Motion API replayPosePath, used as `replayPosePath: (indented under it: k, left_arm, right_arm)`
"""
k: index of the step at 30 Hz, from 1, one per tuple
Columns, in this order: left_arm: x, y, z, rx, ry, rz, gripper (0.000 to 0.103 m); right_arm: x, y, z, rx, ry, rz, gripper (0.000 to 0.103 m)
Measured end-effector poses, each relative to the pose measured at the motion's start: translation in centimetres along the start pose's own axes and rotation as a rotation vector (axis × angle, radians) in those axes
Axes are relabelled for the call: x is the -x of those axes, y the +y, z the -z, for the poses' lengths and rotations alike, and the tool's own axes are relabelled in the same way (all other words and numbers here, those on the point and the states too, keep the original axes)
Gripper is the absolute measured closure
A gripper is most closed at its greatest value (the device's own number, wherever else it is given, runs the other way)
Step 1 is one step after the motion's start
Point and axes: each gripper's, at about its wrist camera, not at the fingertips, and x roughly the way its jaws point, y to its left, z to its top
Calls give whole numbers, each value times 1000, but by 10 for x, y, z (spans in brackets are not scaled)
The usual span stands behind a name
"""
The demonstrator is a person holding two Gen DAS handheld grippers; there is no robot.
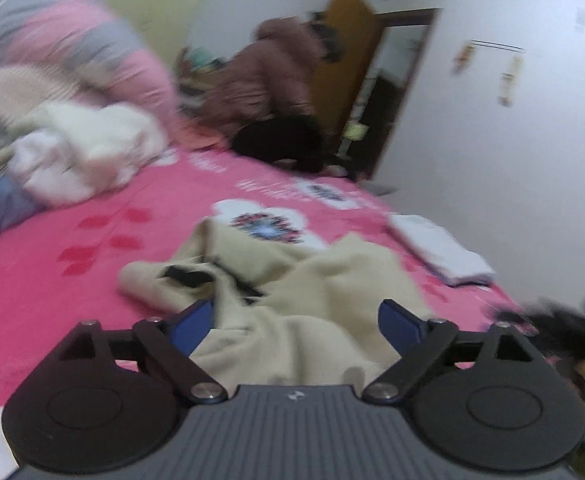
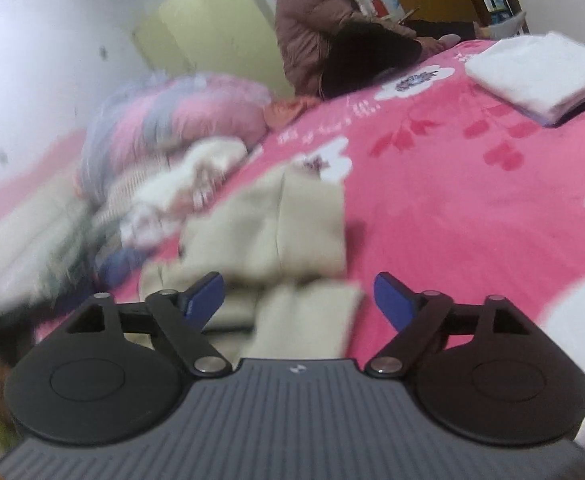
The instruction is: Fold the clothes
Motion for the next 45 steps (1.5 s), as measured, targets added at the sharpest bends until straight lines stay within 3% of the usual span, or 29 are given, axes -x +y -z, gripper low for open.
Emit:
replayPosePath:
  k: [3,6,9,10,13,16,18,23,31,36,38,43,45]
  left_arm:
    - [-2,-22,13,-60,26,45,9]
    - [-7,-38,29,-120,72,44,9]
    - [-12,-49,43,-177,99,-2,9]
    - [-11,-51,45,-183,91,-17,10]
    - [-6,-53,44,-179,51,-20,10]
    - [-7,-61,40,-203,25,-16,10]
    - [-12,-69,37,-250,16,-25,10]
    - [-26,-94,37,-372,-25,-45,9]
    - [-37,-114,43,-409,-33,-22,10]
    - [-30,-114,41,-366,-54,-10,32]
    - [-27,-112,40,-356,-61,-3,51]
    - [-18,-103,37,-297,-119,-39,83]
    - [-13,-92,33,-243,-145,-59,86]
  right_arm:
    - [-45,-23,-17,-176,10,-51,18]
    - [-92,-47,-20,-325,75,-33,18]
    - [-117,-47,-19,-335,103,-36,20]
    - [-117,-43,-19,-323,99,-73,39]
    - [-109,-29,-19,-307,75,-145,77]
    - [-87,-13,-17,-229,3,-173,90]
    - [-68,-3,-14,-213,-44,-241,91]
    - [-37,27,4,-190,-25,-416,92]
    - [0,63,32,-212,99,-687,92]
    - [2,58,37,-293,145,-715,92]
    - [4,51,36,-333,150,-729,92]
    - [13,53,42,-383,145,-717,86]
    - [11,52,42,-407,132,-720,82]
